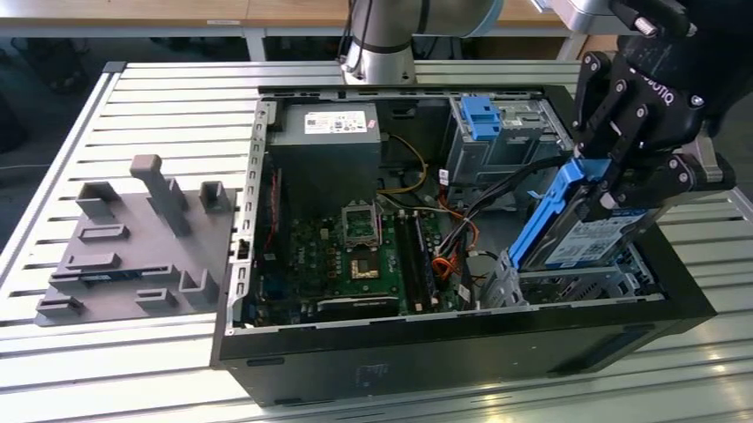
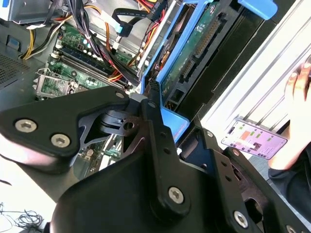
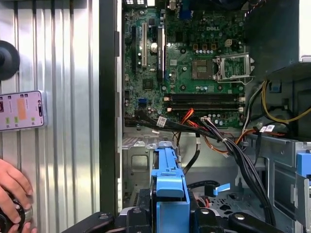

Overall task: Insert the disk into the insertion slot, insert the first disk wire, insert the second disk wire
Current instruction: 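Insert the disk into the insertion slot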

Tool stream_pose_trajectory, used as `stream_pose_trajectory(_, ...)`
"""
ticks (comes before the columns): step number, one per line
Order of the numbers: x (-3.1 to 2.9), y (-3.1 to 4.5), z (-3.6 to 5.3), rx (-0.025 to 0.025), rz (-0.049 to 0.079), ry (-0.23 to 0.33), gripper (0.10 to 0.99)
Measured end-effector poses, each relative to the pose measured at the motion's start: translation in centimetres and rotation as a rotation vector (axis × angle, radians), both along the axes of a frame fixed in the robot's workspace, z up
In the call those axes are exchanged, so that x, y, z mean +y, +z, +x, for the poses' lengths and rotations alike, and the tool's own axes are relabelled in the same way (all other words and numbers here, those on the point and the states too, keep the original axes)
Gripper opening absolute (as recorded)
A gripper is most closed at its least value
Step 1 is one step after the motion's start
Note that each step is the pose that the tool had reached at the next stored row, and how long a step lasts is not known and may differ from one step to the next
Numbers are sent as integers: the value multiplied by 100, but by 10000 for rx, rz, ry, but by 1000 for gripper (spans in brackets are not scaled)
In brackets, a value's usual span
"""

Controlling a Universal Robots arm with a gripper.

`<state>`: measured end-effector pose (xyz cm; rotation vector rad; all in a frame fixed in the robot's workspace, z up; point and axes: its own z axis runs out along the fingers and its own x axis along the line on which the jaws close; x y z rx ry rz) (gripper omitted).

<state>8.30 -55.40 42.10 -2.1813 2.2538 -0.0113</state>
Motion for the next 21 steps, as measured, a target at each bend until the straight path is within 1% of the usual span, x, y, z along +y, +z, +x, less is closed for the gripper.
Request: stream_pose_trajectory(21, 0, -139, 0, 0, 13, 0, 365)
